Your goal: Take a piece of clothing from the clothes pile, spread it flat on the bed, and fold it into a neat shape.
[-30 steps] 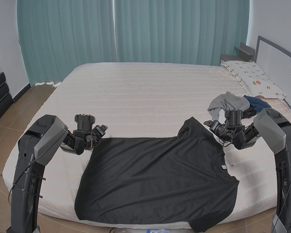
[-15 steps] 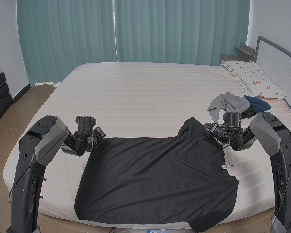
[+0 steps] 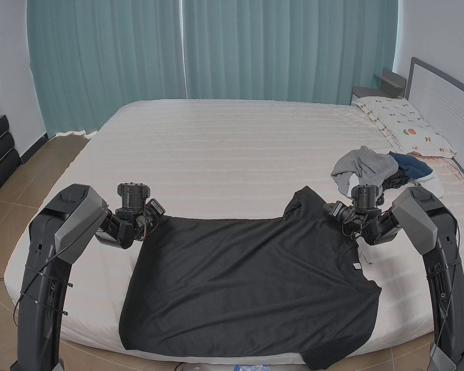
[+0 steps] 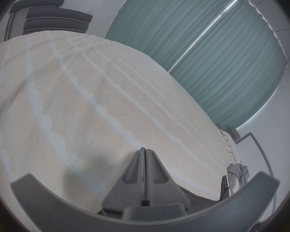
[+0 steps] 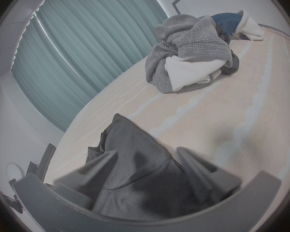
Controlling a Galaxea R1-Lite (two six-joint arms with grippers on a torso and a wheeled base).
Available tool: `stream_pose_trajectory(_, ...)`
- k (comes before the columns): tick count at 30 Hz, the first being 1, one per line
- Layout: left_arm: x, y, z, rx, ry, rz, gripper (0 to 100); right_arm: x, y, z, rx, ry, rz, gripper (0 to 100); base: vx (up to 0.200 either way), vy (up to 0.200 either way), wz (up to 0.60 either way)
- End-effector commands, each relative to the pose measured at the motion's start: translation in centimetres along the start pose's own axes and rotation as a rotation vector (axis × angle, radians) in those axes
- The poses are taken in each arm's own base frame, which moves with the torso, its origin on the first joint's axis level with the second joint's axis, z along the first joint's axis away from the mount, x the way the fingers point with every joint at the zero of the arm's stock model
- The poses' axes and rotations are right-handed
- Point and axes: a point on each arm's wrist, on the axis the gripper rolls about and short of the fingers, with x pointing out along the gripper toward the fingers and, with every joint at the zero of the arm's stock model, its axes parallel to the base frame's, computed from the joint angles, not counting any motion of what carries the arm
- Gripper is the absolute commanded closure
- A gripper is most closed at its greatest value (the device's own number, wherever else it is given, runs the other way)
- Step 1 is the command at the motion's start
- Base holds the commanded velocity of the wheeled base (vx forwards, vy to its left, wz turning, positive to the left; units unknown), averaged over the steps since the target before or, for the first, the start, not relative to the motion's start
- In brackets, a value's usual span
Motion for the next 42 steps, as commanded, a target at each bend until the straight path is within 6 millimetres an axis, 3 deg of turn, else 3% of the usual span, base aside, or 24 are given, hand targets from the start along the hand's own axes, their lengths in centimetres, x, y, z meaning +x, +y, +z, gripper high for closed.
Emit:
stream_pose_trajectory(1,-0.1,0.0,0.1,-0.001,-0.001,0.004,100,0.4,-0.2,-0.6,0.0,0.005,0.001,100,0.0,0.0,0.0)
stream_pose_trajectory(8,-0.3,-0.3,0.7,-0.006,-0.015,-0.005,100,0.8,0.4,1.8,0.01,-0.111,-0.002,100,0.0,0.0,0.0)
stream_pose_trajectory(14,-0.3,-0.3,2.4,-0.019,-0.054,-0.014,100,1.1,0.8,3.6,0.018,-0.207,0.023,100,0.0,0.0,0.0)
stream_pose_trajectory(23,0.1,-1.9,4.9,-0.035,-0.166,-0.055,100,1.1,2.4,5.8,0.014,-0.295,0.083,100,0.0,0.0,0.0)
stream_pose_trajectory(26,0.3,-2.1,5.0,-0.036,-0.175,-0.062,100,1.7,2.4,5.5,0.009,-0.304,0.09,100,0.0,0.0,0.0)
stream_pose_trajectory(30,1.6,-0.9,3.8,-0.036,-0.161,-0.039,100,2.7,2.3,4.8,-0.021,-0.32,0.087,100,0.0,0.0,0.0)
stream_pose_trajectory(36,2.9,1.0,2.2,-0.031,-0.125,0.005,100,4.1,0.7,1.9,-0.08,-0.264,0.044,100,0.0,0.0,0.0)
stream_pose_trajectory(42,3.1,1.2,1.9,-0.029,-0.111,0.015,100,4.4,0.2,1.1,-0.082,-0.25,0.034,100,0.0,0.0,0.0)
